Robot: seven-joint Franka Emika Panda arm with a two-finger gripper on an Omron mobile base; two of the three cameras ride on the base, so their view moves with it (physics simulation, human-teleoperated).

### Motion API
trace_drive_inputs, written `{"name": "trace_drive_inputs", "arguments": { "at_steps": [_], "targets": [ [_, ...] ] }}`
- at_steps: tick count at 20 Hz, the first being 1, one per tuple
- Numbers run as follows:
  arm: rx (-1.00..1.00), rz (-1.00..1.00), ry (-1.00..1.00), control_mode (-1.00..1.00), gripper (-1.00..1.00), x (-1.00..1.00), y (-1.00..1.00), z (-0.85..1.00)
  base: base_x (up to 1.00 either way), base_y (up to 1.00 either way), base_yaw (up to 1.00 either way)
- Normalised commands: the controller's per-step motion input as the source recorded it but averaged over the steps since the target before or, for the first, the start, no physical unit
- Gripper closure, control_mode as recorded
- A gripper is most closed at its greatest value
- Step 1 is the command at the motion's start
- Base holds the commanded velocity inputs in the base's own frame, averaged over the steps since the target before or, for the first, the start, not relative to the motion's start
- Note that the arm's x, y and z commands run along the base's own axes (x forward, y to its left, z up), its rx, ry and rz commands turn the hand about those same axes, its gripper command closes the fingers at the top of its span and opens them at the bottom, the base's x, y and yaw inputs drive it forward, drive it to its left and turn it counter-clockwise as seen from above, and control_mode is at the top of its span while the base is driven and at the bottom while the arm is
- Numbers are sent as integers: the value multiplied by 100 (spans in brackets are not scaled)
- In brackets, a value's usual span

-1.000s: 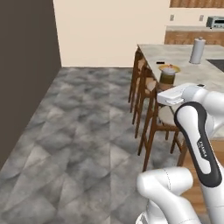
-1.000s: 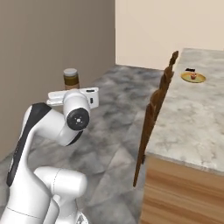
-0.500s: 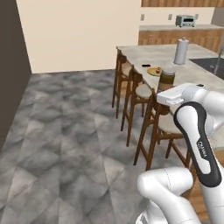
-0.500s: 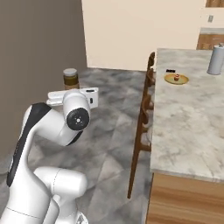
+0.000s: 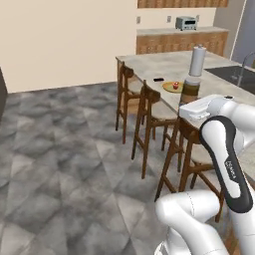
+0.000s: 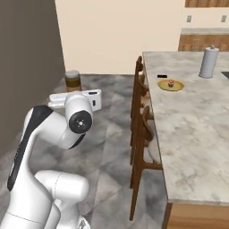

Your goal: Take the cinnamon bottle from the cabinet and place it on the dining table, next to the plate with the cupcake. Then take the chocolate from the dining counter and place it on the cupcake plate.

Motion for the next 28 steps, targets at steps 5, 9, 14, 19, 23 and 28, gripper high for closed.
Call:
{"name": "trace_drive_inputs", "arguments": {
  "at_steps": [5,9,14,19,23,28],
  "targets": [
    [0,0,0,100,100,0,0,0,64,49,-32],
    [0,0,0,100,100,0,0,0,64,47,-35],
    [0,0,0,100,100,0,0,0,61,46,-37],
    [0,0,0,100,100,0,0,0,60,44,-38],
    [0,0,0,100,100,0,0,0,53,58,-27],
    [0,0,0,100,100,0,0,0,48,66,-21]
  ]
}}
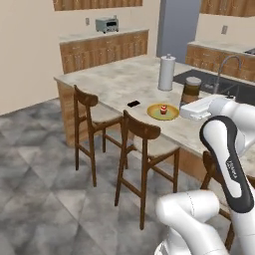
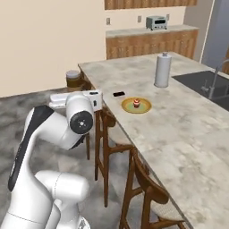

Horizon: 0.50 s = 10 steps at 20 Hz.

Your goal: Take the cinnamon bottle from the cabinet and place it on the dining table, next to the plate with the cupcake. Then take the chocolate from the dining counter and place it on the cupcake plate.

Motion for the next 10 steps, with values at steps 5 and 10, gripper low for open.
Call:
{"name": "trace_drive_inputs", "arguments": {
  "at_steps": [5,10],
  "targets": [
    [0,0,0,100,100,0,0,0,53,59,-30],
    [0,0,0,100,100,0,0,0,53,58,-31]
  ]
}}
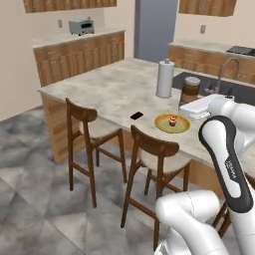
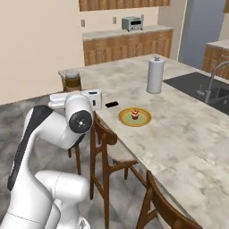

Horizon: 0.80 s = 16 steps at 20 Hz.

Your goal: Take the cinnamon bottle from the cabinet and place it on the dining table, next to the plate with the cupcake. Then take the chocolate from the dining counter and place it on the cupcake plate.

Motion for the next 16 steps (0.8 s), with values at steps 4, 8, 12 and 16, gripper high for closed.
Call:
{"name": "trace_drive_inputs", "arguments": {
  "at_steps": [4,8,12,16],
  "targets": [
    [0,0,0,100,100,0,0,0,49,60,-32],
    [0,0,0,100,100,0,0,0,42,46,-51],
    [0,0,0,100,100,0,0,0,42,44,-54],
    [0,0,0,100,100,0,0,0,38,53,-44]
  ]
}}
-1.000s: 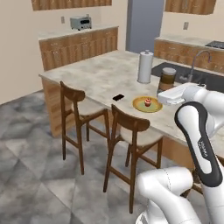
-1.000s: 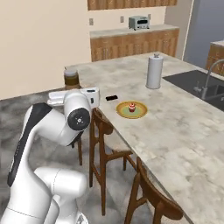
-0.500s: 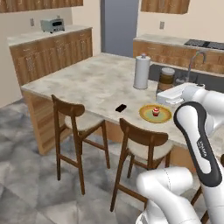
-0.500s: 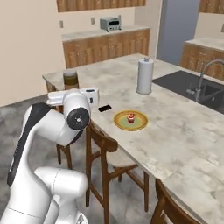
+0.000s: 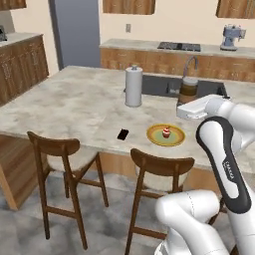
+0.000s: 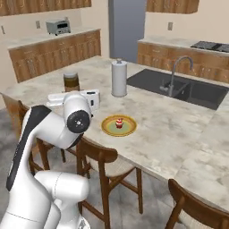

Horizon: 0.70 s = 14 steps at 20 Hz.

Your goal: Take the cinnamon bottle from the cabinet and place it on the dining table, next to the plate with the cupcake. Then take the chocolate from the dining counter and place it on the cupcake plate.

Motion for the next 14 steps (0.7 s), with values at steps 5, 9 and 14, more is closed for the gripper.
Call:
{"name": "trace_drive_inputs", "arguments": {
  "at_steps": [5,9,14],
  "targets": [
    [0,0,0,100,100,0,0,0,54,40,-51],
    [0,0,0,100,100,0,0,0,57,37,-52],
    [0,0,0,100,100,0,0,0,62,34,-35]
  ]
}}
